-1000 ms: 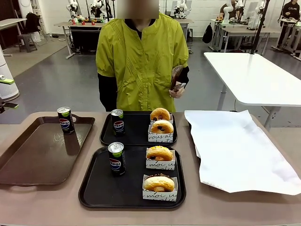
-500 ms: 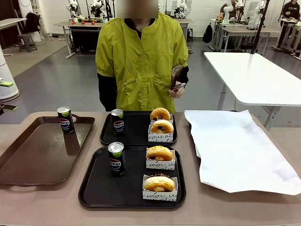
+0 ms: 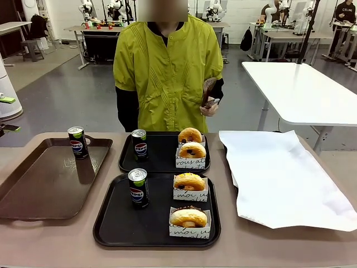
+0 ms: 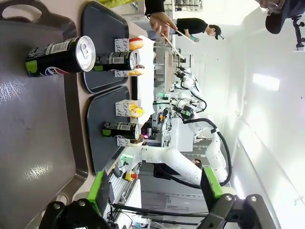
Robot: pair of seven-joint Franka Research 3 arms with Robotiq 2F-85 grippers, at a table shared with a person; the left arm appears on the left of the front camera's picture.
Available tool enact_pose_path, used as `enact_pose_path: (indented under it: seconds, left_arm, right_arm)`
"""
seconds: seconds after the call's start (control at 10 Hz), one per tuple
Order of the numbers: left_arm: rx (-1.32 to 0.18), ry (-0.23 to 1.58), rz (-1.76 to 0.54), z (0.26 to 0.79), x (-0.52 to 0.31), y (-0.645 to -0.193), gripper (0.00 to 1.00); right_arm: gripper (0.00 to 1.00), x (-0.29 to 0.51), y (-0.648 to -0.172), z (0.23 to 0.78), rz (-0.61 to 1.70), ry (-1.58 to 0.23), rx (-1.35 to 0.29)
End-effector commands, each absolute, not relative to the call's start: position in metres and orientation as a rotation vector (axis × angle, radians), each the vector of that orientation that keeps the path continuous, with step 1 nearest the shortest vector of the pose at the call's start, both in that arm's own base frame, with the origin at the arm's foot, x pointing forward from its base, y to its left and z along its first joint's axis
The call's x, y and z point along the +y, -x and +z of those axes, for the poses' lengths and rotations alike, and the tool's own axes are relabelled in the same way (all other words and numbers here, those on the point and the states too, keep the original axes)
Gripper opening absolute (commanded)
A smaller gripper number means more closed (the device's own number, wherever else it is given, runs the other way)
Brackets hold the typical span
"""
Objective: Set up donuts and drinks on trays.
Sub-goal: Pick up one Pepsi coke from the Handle tray and place it on the Flat Tray without a Pepsi coke.
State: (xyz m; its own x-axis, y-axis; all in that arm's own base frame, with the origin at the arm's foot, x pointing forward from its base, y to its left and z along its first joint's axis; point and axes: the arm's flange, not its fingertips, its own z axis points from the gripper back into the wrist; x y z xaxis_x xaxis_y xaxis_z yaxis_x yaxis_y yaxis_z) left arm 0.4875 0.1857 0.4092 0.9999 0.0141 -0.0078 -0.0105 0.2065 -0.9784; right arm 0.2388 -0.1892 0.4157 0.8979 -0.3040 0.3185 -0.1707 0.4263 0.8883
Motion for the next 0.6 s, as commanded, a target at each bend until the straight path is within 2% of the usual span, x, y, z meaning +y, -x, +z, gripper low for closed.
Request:
enact_pose_path:
  seconds: [0.0,0.5]
  left_arm:
    - [-0.004,1.366,0.021,0.4091,0.1856,-0.4863,1.00]
    - [-0.004,1.366,0.021,0.4091,0.1856,-0.4863,1.00]
  right_arm:
    - [1.00,-0.1893,-0.2392,0.4156,-0.079,-1.149,-0.482]
    - [1.00,-0.1893,-0.2392,0.4156,-0.079,-1.149,-0.482]
